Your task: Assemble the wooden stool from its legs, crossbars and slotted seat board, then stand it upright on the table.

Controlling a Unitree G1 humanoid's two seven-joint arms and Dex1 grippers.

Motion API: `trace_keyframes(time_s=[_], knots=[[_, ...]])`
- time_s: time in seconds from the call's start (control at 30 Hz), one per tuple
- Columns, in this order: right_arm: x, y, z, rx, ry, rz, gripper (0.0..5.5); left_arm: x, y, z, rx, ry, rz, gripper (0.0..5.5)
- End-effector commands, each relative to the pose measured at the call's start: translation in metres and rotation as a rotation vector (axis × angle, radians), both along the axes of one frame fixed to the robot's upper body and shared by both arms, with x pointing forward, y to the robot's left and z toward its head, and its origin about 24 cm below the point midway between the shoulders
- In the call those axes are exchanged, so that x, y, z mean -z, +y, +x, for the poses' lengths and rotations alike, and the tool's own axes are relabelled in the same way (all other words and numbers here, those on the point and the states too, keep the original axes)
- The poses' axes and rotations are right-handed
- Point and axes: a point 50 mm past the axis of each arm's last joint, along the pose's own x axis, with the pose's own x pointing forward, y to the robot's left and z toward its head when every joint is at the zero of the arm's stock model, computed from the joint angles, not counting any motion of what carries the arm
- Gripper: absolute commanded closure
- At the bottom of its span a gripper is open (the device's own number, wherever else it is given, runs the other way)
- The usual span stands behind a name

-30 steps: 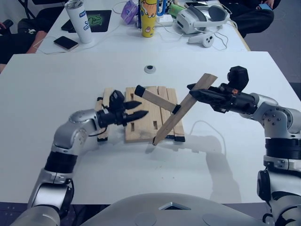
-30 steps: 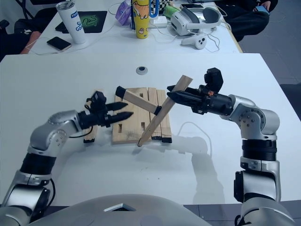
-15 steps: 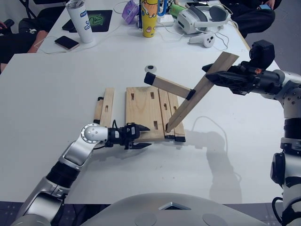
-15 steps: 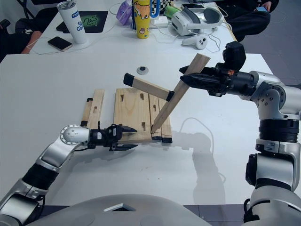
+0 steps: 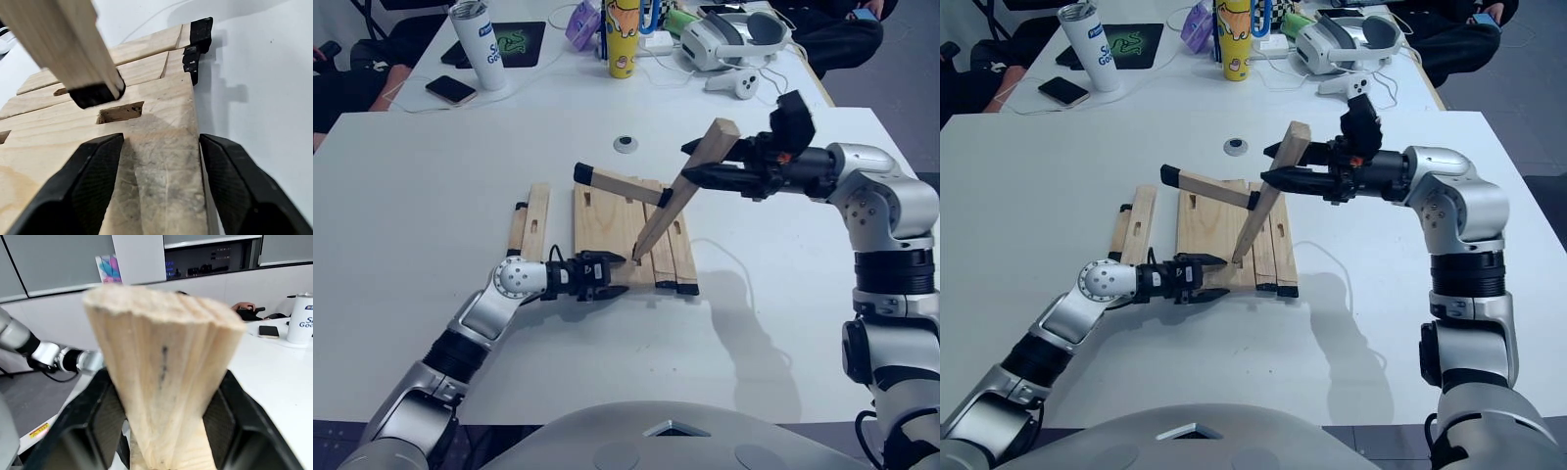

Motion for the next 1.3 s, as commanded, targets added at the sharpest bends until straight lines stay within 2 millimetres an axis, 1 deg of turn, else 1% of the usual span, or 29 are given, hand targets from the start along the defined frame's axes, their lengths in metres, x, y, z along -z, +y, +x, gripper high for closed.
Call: trace_keyframes(time_s=[0.03,0.23,0.43,0.53,0.6,0.7,0.8,1.0,1.07,1.2,1.3], knots=[[0.002,0.007,0.005,-0.050,-0.012,-0.034,3.43,0.027,0.030,-0.005,-0.021,0.125,0.166,2.62],[0.012,0.006,0.010,-0.079,-0.037,-0.127,3.43,0.030,0.039,-0.002,-0.025,0.142,0.173,2.62],[0.004,0.014,0.014,-0.179,-0.138,-0.267,3.44,0.036,0.039,-0.011,-0.011,0.169,0.172,2.62],[-0.004,0.019,0.015,-0.205,-0.165,-0.282,3.44,0.038,0.036,-0.014,-0.005,0.173,0.169,2.62],[-0.006,0.020,0.016,-0.209,-0.172,-0.300,3.44,0.040,0.034,-0.015,-0.005,0.174,0.166,2.62],[0.003,0.019,0.016,-0.183,-0.149,-0.326,3.44,0.043,0.029,-0.017,-0.015,0.176,0.152,2.62],[0.009,0.016,0.013,-0.145,-0.127,-0.315,3.44,0.046,0.026,-0.022,-0.024,0.187,0.137,2.62],[0.003,0.013,0.013,-0.136,-0.126,-0.333,3.44,0.051,0.024,-0.031,-0.043,0.207,0.124,2.62],[0.003,0.015,0.011,-0.153,-0.124,-0.345,3.44,0.052,0.022,-0.033,-0.051,0.209,0.118,2.62],[0.016,0.030,-0.002,-0.183,-0.104,-0.311,3.44,0.053,0.018,-0.036,-0.069,0.212,0.098,2.62],[0.038,0.033,-0.017,-0.152,-0.069,-0.299,3.44,0.054,0.016,-0.038,-0.085,0.220,0.088,2.62]])
